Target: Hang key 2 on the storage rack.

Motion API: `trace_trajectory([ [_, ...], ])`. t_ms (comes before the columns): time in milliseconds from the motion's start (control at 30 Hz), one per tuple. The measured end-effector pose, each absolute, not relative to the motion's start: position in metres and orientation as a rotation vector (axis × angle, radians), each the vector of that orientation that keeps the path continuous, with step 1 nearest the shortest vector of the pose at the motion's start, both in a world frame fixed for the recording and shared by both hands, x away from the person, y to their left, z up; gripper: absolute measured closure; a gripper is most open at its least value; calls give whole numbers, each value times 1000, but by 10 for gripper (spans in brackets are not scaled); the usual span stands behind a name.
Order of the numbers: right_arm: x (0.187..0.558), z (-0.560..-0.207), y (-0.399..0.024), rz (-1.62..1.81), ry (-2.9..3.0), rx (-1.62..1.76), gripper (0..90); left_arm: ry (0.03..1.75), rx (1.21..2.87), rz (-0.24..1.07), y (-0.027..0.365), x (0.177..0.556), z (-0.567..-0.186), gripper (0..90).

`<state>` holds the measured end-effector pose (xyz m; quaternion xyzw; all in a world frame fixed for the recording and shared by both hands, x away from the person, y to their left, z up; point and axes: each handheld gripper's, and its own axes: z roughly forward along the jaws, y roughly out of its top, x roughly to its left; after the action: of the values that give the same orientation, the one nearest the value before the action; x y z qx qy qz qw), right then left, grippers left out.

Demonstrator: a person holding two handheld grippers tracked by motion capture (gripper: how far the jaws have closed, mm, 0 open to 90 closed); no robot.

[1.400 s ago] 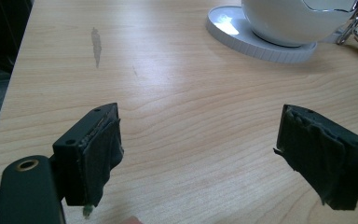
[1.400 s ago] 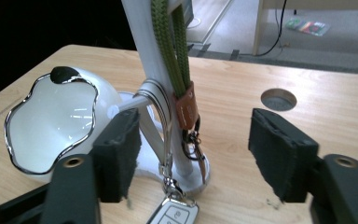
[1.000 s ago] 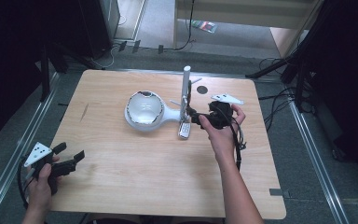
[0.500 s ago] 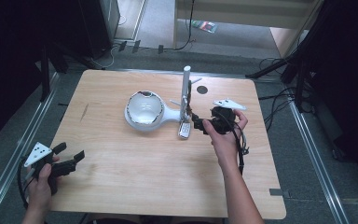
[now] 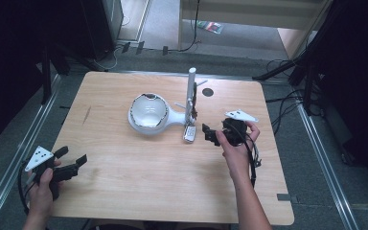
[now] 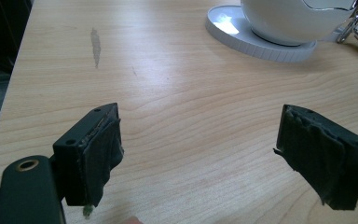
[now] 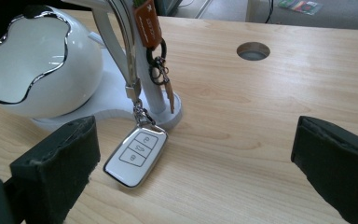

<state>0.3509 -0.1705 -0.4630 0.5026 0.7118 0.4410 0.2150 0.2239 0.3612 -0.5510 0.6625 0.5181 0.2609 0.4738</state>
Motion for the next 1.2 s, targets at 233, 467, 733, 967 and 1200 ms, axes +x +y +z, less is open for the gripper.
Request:
trace_trajectory([
  [233, 344, -476, -182, 1211, 1973, 1418, 10, 1267, 1624, 639, 361, 224, -551, 147],
  [467, 333, -492, -195, 1223, 1962, 1422, 12, 1267, 1626, 640, 361, 224, -551, 147],
  [733, 319, -512, -211, 1210, 1961, 1427, 14, 1266, 1629, 643, 361, 224, -551, 148],
  [967, 308, -526, -221, 1196, 1957, 1431, 42, 1265, 1629, 644, 361, 224, -551, 148],
  [1200, 298, -534, -234, 1193, 1960, 1418, 42, 1265, 1630, 644, 361, 224, -551, 148],
])
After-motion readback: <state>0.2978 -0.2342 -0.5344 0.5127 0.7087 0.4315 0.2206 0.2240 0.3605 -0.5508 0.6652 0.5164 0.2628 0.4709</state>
